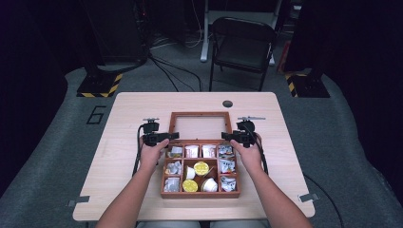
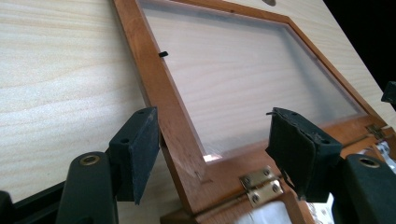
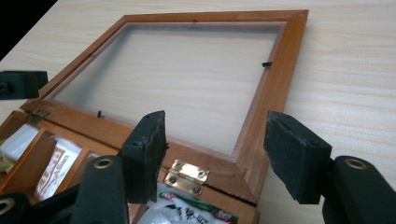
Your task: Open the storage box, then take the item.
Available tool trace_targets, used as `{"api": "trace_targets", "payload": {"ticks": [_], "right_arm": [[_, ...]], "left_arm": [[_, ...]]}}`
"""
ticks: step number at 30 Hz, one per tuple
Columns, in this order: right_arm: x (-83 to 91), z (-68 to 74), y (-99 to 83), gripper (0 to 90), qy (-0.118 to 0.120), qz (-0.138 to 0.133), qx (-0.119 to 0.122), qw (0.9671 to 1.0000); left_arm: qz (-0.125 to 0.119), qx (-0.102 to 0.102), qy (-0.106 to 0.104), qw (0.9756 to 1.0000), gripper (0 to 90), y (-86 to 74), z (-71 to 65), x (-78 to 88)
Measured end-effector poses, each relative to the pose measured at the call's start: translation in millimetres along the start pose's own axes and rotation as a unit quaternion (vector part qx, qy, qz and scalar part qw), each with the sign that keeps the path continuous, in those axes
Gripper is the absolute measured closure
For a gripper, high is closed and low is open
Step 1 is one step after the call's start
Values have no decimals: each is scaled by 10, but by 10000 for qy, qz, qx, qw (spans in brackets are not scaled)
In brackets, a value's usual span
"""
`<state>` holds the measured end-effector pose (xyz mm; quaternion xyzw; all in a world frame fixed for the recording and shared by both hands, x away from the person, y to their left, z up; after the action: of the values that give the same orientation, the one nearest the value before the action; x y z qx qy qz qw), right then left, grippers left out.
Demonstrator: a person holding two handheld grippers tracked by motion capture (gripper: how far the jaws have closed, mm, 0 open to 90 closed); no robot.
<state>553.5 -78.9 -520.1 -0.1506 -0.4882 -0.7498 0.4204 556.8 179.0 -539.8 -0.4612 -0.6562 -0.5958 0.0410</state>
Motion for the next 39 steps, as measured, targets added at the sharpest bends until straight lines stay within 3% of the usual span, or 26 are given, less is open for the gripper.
{"api": "trace_targets", "payload": {"ticks": [7,13,19,25,34,39], "right_arm": [[108,101,-69,399,110,-55,209,9997],[198,124,-118,400,178,-70,281,9994],[272,143,-162,400,223,-31,364,9991],[348,174,-255,398,221,-45,624,9978],[381,258,-366,395,377,-58,702,9968],[379,298,-447,395,376,-7,874,9955]], "left_arm": [[-98,-257,-27,9996,342,38,-98,147],[-183,-270,-101,9994,345,68,-193,243],[-139,-466,-101,9988,345,61,-250,330],[-234,-502,-159,9983,346,9,-292,435],[-334,-499,-117,9981,348,-38,-273,533],[-341,-519,-84,9980,346,-48,-274,572]]}}
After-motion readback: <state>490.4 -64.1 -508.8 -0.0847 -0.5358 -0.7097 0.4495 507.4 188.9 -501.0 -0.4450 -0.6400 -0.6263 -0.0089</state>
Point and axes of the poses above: each handheld gripper's, and its own axes: x roughly backward along the jaws, y roughly out of its top, z roughly to its left, the point moved 9 cm from there along -x, roughly forward along the jaws, and after that the axes turned 15 degrees about -x, right-handed, at the moved point
